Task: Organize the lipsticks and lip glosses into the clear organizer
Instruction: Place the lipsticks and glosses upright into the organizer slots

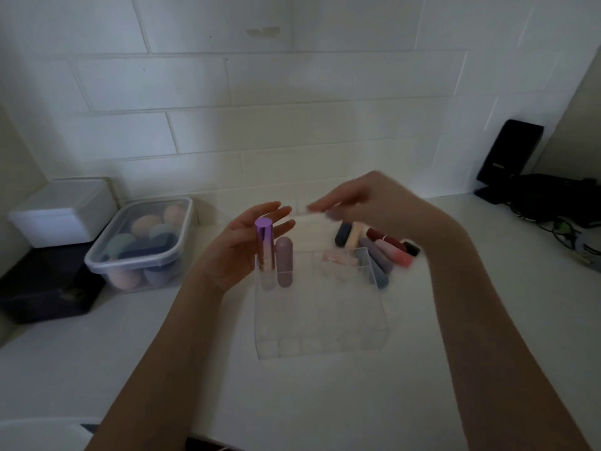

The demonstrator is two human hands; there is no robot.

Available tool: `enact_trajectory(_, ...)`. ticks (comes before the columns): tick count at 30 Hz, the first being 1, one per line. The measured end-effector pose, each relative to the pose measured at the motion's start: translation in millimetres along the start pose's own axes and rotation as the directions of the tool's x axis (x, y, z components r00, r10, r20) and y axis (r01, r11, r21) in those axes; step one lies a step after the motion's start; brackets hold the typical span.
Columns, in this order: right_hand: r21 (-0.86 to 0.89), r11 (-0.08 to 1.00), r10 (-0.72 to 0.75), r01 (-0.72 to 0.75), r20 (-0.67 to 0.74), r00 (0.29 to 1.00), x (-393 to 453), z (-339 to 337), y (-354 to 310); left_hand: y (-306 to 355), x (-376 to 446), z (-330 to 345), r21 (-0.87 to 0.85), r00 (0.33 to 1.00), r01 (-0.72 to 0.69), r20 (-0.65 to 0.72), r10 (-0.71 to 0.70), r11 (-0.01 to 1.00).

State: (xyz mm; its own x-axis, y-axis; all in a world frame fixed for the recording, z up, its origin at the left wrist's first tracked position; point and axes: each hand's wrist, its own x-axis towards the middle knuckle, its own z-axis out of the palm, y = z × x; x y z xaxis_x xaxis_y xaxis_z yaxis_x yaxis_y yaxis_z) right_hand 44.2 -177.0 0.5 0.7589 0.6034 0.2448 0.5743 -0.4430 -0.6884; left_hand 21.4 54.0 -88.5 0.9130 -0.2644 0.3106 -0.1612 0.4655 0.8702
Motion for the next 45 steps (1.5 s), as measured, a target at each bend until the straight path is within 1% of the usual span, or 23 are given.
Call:
enact_trajectory(2,-0.005,0.994,0.106,-0.109,-0.208,0.972,-7.5,-19.2,19.8,-1.8,2.0,0.7,0.029,1.0,-0.006,-0.016,0.006,1.0)
enact_trajectory(3,-0.032,0.981,0.176,-0.19,-0.245,0.953,-10.8,-25.7,30.6,-2.5,2.5,1.9,0.05,1.0,-0.008,-0.019,0.009,0.999)
enact_trajectory(4,-0.065,0.957,0.261,-0.282,-0.224,0.939,-14.5,-30.1,40.3,-3.1,2.5,3.2,0.066,1.0,-0.004,-0.023,0.006,0.998)
enact_trajectory(5,-0.104,0.925,0.346,-0.366,-0.169,0.923,-17.0,-32.0,48.8,-4.7,3.3,2.8,0.083,1.0,0.005,-0.025,-0.003,0.997)
enact_trajectory(7,-0.184,0.864,0.462,-0.468,-0.08,0.884,-19.1,-28.0,60.4,-7.1,3.3,2.5,0.105,0.999,0.039,-0.04,-0.035,0.994)
enact_trajectory(10,-0.212,0.814,0.537,-0.54,-0.079,0.84,-16.4,-10.4,70.6,-10.4,3.5,2.1,0.145,0.991,0.113,-0.08,-0.102,0.983)
enact_trajectory(15,-0.185,0.761,0.608,-0.622,-0.134,0.783,-12.7,5.5,79.5,-14.7,6.3,4.1,0.208,0.985,0.166,-0.09,-0.15,0.964)
enact_trajectory(18,-0.243,0.712,0.639,-0.659,-0.163,0.751,-13.4,6.2,78.2,-15.4,7.0,5.0,0.206,0.982,0.183,-0.08,-0.17,0.961)
enact_trajectory(20,-0.283,0.688,0.652,-0.668,-0.165,0.74,-13.3,7.9,75.9,-14.9,6.9,5.6,0.211,0.983,0.171,-0.098,-0.153,0.962)
enact_trajectory(22,-0.324,0.68,0.636,-0.658,-0.185,0.749,-13.1,9.6,70.8,-13.3,7.6,4.0,0.211,0.984,0.127,-0.153,-0.095,0.969)
enact_trajectory(24,-0.297,0.705,0.596,-0.644,-0.244,0.765,-12.9,8.6,61.2,-11.5,8.9,3.0,0.229,0.975,0.091,-0.218,-0.04,0.969)
enact_trajectory(26,-0.212,0.773,0.528,-0.598,-0.306,0.792,-11.4,5.1,47.6,-11.1,10.8,2.0,0.244,0.962,0.084,-0.273,-0.014,0.966)
enact_trajectory(27,-0.16,0.818,0.489,-0.552,-0.31,0.815,-10.5,3.6,40.2,-11.2,11.9,2.3,0.236,0.955,0.084,-0.297,-0.011,0.968)
enact_trajectory(29,-0.018,0.9,0.419,-0.435,-0.235,0.877,-8.4,3.2,26.9,-11.4,12.9,3.8,0.2,0.95,0.085,-0.311,-0.019,0.976)
enact_trajectory(31,0.093,0.936,0.349,-0.34,-0.109,0.931,-4.9,9.6,17.8,-11.5,12.2,6.9,0.173,0.961,0.089,-0.274,-0.039,0.981)
enact_trajectory(32,0.144,0.942,0.316,-0.303,-0.072,0.946,-2.7,14.6,15.7,-12.3,11.4,9.0,0.187,0.968,0.096,-0.248,-0.047,0.978)
enact_trajectory(35,0.325,0.92,0.252,-0.219,-0.062,0.966,3.7,28.3,11.8,-16.5,9.2,13.8,0.312,0.977,0.073,-0.213,-0.005,0.947)
enact_trajectory(36,0.384,0.902,0.239,-0.196,-0.068,0.969,5.1,31.2,10.8,-16.3,8.2,13.7,0.32,0.976,0.051,-0.215,0.02,0.946)
enact_trajectory(38,0.48,0.864,0.225,-0.151,-0.099,0.969,6.9,34.6,9.4,-14.1,7.1,11.7,0.253,0.974,0.023,-0.226,0.036,0.967)
enact_trajectory(41,0.553,0.828,0.234,-0.091,-0.193,0.953,9.1,36.3,9.4,-11.2,8.5,5.9,0.155,0.977,0.003,-0.211,0.03,0.988)
enact_trajectory(43,0.587,0.806,0.248,-0.071,-0.226,0.942,9.8,36.9,10.0,-11.4,9.2,4.7,0.163,0.978,-0.031,-0.201,0.064,0.986)
enact_trajectory(45,0.622,0.781,0.242,-0.056,-0.219,0.945,9.6,37.7,10.4,-11.5,8.4,5.2,0.179,0.98,-0.064,-0.173,0.095,0.982)
